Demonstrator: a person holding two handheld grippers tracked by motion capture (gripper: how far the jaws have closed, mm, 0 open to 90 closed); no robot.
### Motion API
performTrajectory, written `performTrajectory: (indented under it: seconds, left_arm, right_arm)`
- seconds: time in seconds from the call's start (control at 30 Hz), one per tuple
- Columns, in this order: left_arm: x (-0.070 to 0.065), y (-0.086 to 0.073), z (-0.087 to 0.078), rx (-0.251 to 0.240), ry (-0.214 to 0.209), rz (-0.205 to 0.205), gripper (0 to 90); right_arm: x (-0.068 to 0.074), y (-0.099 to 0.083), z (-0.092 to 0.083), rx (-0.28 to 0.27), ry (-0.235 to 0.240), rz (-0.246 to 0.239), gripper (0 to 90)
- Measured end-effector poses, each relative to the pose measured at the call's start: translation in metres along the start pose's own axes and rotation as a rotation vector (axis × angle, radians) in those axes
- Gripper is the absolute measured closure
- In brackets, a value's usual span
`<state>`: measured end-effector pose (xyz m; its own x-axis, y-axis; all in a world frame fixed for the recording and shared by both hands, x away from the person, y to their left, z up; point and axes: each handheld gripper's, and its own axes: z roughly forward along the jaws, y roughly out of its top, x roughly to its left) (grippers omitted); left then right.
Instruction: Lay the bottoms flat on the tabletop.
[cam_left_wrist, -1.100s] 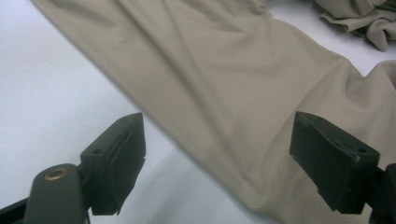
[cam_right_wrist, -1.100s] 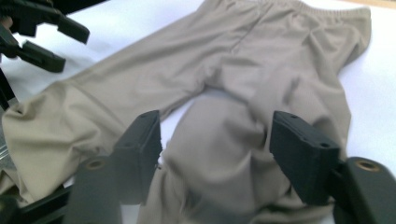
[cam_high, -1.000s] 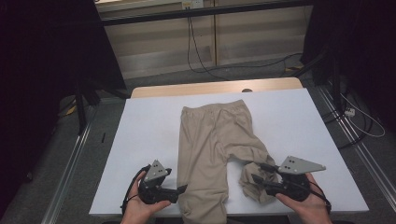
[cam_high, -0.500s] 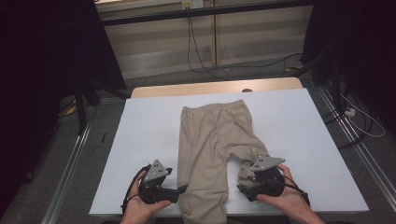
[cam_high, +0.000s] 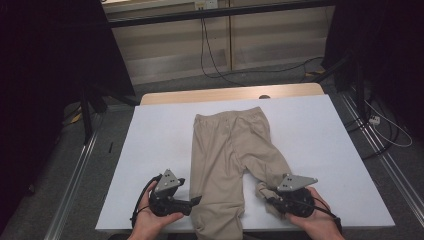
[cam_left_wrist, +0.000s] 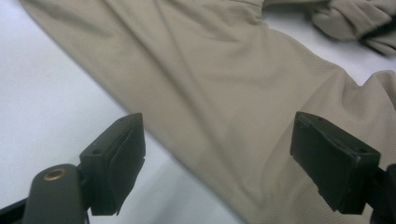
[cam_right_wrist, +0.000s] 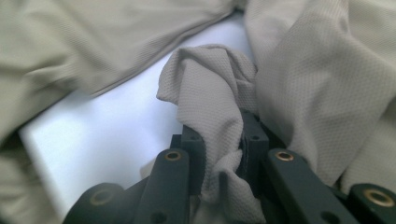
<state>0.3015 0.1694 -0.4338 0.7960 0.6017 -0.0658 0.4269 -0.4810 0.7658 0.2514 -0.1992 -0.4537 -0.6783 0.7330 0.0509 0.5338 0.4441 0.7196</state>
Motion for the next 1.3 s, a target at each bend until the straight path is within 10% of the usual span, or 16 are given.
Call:
performTrajectory:
  seconds: [0.4,0.57,0.73,0.9,1.07,1.2,1.3]
  left_arm:
    - [-0.001,0.002,0.003,0.007,-0.013,0.007,18.4]
    - [-0.001,0.002,0.004,0.013,-0.013,0.006,18.4]
    - [-0.001,0.002,0.004,0.012,-0.013,0.007,18.4]
    - [-0.001,0.002,0.004,0.01,-0.015,0.006,18.4]
    - [0.0,0.002,0.003,0.008,-0.014,0.004,18.4]
    - [0.0,0.002,0.003,0.008,-0.009,0.008,18.4]
    - [-0.001,0.002,0.003,0.008,-0.012,0.01,18.4]
  right_arm:
    - [0.044,-0.028,-0.034,0.021,0.113,-0.008,74.5]
    - [0.045,-0.026,-0.043,-0.029,0.124,0.006,42.6]
    - [0.029,-0.011,-0.052,-0.131,0.124,0.047,31.7]
    - [0.007,0.005,-0.049,-0.167,0.036,0.061,38.7]
    - [-0.02,0.002,-0.014,-0.046,-0.035,0.096,36.4]
    - [-0.026,0.008,-0.003,-0.045,-0.044,0.082,81.9]
    - [-0.037,0.024,0.0,-0.087,-0.084,0.085,87.1]
